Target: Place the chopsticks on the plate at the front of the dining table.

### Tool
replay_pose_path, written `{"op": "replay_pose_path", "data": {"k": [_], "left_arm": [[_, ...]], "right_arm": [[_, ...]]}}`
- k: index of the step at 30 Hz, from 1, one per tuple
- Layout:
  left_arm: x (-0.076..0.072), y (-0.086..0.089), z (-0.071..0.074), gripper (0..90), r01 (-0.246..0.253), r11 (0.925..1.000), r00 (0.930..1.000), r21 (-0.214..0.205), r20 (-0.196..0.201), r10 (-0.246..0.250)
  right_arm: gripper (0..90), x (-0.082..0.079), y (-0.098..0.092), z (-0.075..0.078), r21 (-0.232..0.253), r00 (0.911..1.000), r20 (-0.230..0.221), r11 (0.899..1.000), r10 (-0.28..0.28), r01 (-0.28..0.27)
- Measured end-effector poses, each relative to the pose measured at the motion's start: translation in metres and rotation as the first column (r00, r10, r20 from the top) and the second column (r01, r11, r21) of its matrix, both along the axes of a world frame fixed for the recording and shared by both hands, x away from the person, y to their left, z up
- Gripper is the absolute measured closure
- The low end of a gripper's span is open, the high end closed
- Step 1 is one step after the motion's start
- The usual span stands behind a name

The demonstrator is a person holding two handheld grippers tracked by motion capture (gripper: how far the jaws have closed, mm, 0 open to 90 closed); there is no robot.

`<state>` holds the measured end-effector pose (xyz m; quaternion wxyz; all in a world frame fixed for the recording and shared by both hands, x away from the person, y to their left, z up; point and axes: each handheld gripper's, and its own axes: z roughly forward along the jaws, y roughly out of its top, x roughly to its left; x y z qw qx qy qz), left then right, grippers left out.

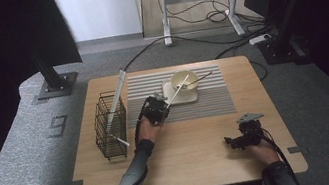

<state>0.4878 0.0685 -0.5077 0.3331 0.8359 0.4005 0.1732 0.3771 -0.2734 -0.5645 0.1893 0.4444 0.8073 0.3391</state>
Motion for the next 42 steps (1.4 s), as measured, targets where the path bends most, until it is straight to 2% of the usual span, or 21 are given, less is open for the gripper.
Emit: {"op": "replay_pose_path", "data": {"k": [6,14,22,30,42], "left_arm": [[0.01,0.002,0.001,84.7,-0.034,0.9994,0.9994,-0.003,0.0,0.034],[0.023,0.003,0.001,84.7,-0.076,0.997,0.9971,0.015,0.0,0.076],[0.034,0.006,-0.002,84.7,-0.113,0.9929,0.9936,0.038,-0.006,0.113],[0.044,0.01,-0.007,84.6,-0.156,0.9861,0.9872,0.057,-0.023,0.158],[0.055,0.002,-0.021,84.6,-0.146,0.987,0.9874,0.067,-0.052,0.15]], "right_arm": [[0.0,0.0,0.0,0.0,0.0,1.0,0.0,1.0,0.0,0.0],[0.0,0.0,0.0,0.0,0.001,1.0,-0.001,1.0,-0.001,0.001],[0.0,0.0,0.0,0.0,-0.001,1.0,-0.002,1.0,-0.001,0.001],[0.0,0.0,0.0,0.0,0.0,1.0,-0.002,1.0,-0.001,0.001],[0.0,0.0,0.0,0.0,-0.001,1.0,-0.002,1.0,0.0,0.0]]}}
